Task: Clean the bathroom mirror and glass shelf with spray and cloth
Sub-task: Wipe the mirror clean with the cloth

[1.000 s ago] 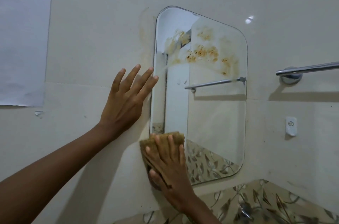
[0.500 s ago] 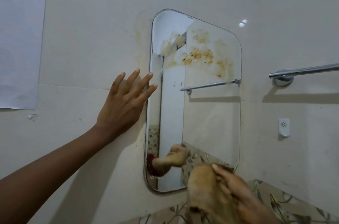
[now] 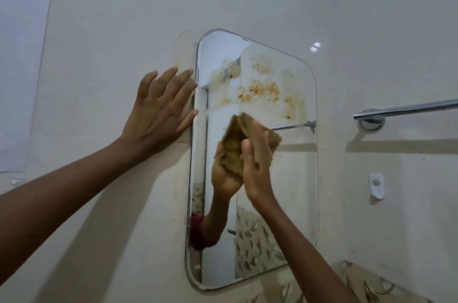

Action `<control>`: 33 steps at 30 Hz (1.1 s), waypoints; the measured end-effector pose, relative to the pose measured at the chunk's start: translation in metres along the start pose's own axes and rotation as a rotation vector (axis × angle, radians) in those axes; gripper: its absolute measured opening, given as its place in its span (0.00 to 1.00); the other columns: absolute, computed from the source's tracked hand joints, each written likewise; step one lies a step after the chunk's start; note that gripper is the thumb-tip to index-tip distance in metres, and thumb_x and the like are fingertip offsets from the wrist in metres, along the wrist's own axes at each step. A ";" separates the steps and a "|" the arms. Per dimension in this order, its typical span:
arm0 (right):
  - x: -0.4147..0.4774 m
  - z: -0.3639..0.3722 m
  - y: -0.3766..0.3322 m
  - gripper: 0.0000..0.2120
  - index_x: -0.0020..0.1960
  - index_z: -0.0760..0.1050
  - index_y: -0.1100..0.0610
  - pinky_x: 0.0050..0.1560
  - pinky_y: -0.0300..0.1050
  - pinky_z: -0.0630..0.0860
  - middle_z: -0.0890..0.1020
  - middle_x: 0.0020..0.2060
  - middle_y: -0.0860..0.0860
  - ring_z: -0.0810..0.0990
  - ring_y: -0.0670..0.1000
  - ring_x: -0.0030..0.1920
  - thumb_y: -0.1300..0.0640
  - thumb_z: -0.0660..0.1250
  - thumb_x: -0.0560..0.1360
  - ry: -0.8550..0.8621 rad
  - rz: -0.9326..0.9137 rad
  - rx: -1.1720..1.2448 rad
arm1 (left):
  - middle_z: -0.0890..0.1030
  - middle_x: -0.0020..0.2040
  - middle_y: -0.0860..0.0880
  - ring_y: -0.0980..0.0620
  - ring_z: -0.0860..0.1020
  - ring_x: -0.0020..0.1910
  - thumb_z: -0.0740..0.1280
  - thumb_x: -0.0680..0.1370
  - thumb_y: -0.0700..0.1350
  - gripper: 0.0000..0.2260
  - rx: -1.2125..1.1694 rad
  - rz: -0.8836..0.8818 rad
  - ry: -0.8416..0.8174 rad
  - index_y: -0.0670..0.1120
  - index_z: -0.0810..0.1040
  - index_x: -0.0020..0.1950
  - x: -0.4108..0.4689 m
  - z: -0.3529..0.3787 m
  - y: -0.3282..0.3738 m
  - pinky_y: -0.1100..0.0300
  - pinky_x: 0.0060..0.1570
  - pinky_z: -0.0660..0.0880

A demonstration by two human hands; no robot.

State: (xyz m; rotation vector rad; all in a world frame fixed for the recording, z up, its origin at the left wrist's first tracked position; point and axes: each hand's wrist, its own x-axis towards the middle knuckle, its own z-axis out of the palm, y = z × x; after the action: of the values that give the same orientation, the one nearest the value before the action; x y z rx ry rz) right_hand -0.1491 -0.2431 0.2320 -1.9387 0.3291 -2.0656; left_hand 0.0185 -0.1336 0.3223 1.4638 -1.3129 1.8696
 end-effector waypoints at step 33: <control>0.195 -0.022 -0.001 0.25 0.75 0.46 0.45 0.74 0.56 0.38 0.47 0.77 0.45 0.42 0.50 0.77 0.47 0.49 0.81 -0.042 -0.151 -0.496 | 0.66 0.73 0.49 0.43 0.58 0.71 0.49 0.81 0.51 0.21 0.093 0.028 0.085 0.45 0.63 0.72 0.068 0.017 -0.021 0.48 0.62 0.56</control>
State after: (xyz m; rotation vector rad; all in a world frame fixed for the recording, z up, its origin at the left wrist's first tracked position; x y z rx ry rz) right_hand -0.1813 -0.3132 0.4119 -2.3420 0.7695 -2.1856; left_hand 0.0199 -0.1530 0.3928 1.4005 -1.2287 2.0124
